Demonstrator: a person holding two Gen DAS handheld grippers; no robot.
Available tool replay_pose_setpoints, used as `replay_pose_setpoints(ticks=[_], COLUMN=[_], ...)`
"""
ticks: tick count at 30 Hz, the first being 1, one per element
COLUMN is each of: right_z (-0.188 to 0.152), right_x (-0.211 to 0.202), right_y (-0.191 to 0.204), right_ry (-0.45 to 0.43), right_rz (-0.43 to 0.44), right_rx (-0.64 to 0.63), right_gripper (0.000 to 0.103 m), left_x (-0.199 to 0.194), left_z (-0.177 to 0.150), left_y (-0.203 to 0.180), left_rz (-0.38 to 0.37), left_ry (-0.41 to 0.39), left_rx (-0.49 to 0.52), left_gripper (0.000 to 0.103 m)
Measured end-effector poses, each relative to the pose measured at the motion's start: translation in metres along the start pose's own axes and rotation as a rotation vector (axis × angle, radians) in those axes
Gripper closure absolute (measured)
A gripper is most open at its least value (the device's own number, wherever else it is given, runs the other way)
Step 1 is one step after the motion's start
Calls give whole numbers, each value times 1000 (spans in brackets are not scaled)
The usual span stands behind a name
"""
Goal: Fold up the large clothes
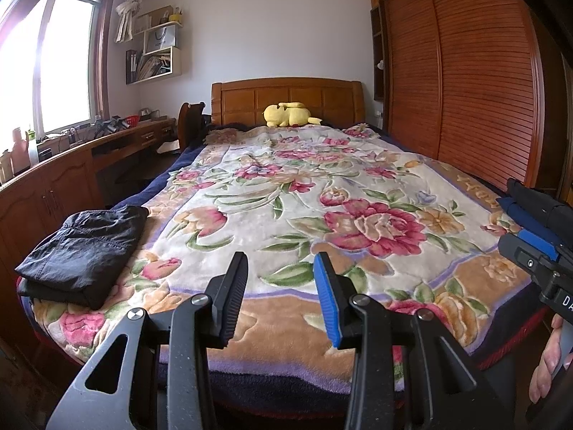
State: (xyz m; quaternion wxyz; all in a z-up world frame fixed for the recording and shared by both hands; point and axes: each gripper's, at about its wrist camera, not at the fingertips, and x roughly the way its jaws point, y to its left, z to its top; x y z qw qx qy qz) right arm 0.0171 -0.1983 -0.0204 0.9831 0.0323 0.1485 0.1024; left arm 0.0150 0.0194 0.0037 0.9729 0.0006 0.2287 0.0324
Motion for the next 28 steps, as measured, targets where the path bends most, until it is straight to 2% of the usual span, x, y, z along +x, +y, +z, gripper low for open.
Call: replay_pose_setpoints(ticks=[28], right_z=[1], right_x=[2], right_y=[-1], right_ry=[-1], right_rz=[3], right_rx=[1], right_gripper=[32], left_x=[-1], left_z=[1], left_y=[-3], left_rz=[7], left_ry=[-4], left_rx=[-3], left_gripper=[64])
